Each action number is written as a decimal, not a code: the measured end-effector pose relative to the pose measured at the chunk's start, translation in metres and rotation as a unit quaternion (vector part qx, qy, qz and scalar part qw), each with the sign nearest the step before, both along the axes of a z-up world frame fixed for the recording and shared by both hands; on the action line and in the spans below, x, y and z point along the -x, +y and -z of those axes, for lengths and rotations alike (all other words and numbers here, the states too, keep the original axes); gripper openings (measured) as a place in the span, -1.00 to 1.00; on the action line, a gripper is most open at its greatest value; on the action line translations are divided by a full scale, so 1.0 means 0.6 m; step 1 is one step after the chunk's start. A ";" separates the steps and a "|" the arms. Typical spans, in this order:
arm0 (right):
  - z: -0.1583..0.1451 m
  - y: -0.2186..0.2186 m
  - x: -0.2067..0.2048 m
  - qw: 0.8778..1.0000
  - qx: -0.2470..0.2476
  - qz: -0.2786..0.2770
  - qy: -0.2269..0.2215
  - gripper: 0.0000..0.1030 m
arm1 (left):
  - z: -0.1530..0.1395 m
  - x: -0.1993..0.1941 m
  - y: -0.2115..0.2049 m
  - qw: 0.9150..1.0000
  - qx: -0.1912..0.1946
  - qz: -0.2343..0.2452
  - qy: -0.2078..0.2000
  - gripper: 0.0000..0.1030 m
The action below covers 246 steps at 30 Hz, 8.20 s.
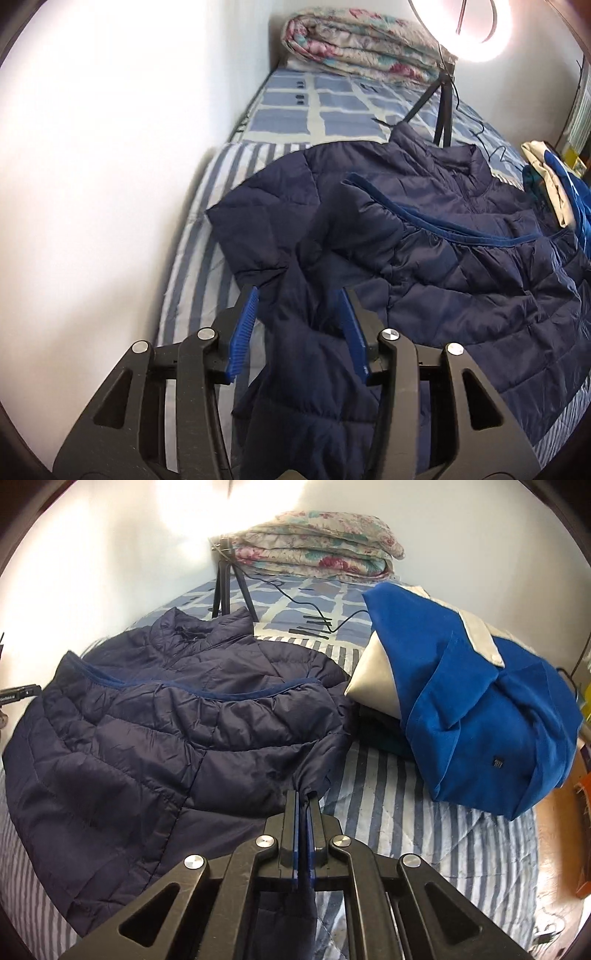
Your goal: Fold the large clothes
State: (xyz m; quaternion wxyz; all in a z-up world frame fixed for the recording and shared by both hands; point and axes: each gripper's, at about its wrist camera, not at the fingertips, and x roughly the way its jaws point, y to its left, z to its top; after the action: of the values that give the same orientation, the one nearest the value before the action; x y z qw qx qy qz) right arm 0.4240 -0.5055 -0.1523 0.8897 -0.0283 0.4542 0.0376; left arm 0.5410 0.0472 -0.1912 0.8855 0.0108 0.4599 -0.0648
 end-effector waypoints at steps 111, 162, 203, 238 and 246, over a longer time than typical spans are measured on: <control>0.079 -0.021 0.122 0.932 -0.286 0.218 -0.030 -0.75 | -0.033 0.222 -0.353 0.995 0.009 0.085 -0.050 -0.01; -0.130 0.604 -0.022 0.982 -0.081 -0.123 -0.117 -0.87 | -0.143 0.606 -0.094 0.985 0.169 0.003 -0.044 0.00; -0.042 0.567 -0.026 0.947 -0.240 -0.212 -0.020 -0.09 | -0.143 0.578 -0.092 0.986 0.154 -0.025 -0.058 0.00; 0.117 0.273 -0.022 0.943 -0.323 -0.045 0.058 0.38 | 0.062 0.155 0.007 0.984 -0.023 -0.175 0.032 0.42; 0.139 0.239 -0.018 0.930 -0.363 -0.024 0.053 0.39 | 0.094 0.150 0.037 0.984 0.033 -0.171 0.041 0.48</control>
State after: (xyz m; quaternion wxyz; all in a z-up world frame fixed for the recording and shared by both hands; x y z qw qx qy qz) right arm 0.4351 -0.3622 -0.2358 0.8128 0.2872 0.4553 0.2228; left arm 0.4508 0.0694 -0.2474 0.8641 -0.0999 0.4881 0.0721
